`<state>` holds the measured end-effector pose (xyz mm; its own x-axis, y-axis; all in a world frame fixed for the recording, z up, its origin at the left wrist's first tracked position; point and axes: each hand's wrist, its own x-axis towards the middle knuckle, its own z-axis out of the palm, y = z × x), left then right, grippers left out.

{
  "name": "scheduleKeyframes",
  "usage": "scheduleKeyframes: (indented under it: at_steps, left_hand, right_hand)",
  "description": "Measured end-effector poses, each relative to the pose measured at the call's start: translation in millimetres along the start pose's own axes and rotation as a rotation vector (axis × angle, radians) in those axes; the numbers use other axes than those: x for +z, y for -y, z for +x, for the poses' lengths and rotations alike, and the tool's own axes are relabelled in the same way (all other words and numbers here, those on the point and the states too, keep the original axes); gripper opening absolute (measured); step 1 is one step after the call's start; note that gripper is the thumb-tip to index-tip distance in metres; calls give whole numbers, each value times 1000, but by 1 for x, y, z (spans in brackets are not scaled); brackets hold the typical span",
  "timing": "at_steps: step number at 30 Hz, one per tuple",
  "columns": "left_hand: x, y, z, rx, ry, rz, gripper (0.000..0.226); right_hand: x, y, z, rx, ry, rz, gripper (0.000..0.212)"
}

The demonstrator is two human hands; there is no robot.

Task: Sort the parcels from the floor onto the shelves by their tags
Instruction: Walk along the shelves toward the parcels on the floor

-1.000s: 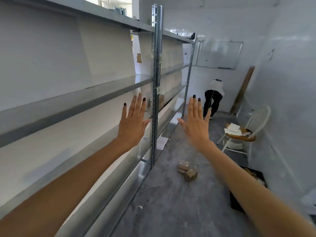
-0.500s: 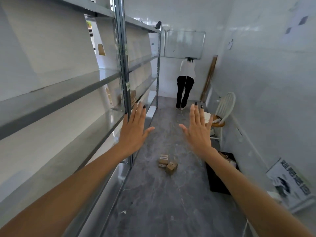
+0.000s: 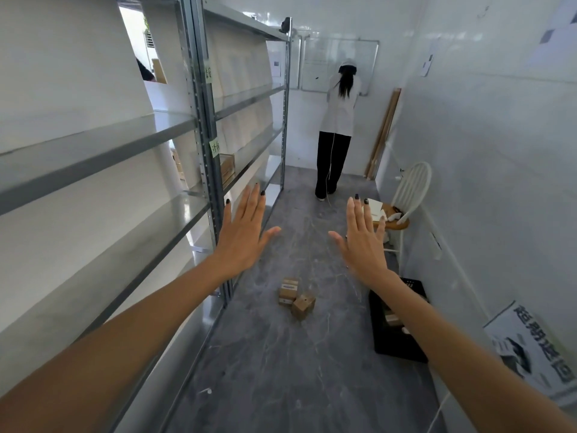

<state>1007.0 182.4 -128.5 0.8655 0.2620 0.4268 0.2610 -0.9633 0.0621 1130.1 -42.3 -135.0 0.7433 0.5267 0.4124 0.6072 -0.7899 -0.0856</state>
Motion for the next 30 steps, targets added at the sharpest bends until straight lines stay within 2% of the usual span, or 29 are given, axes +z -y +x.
scheduleKeyframes:
  at_steps: [10,15,20,30]
  left_hand:
    - [36,-23,41,-25,39,1,83]
    - [52,-21,62,0,61,21,82]
    - [68,-19,89,27,10,99,84]
    - [99,20,147,43,47,136,86]
  right_hand:
    - [36,-34,33,-12,116,67,78]
    - [55,-45,49,-2,117,97,78]
    - [75,-54,73,34,139,91,77]
    - [105,-43,141,16,158,45,73]
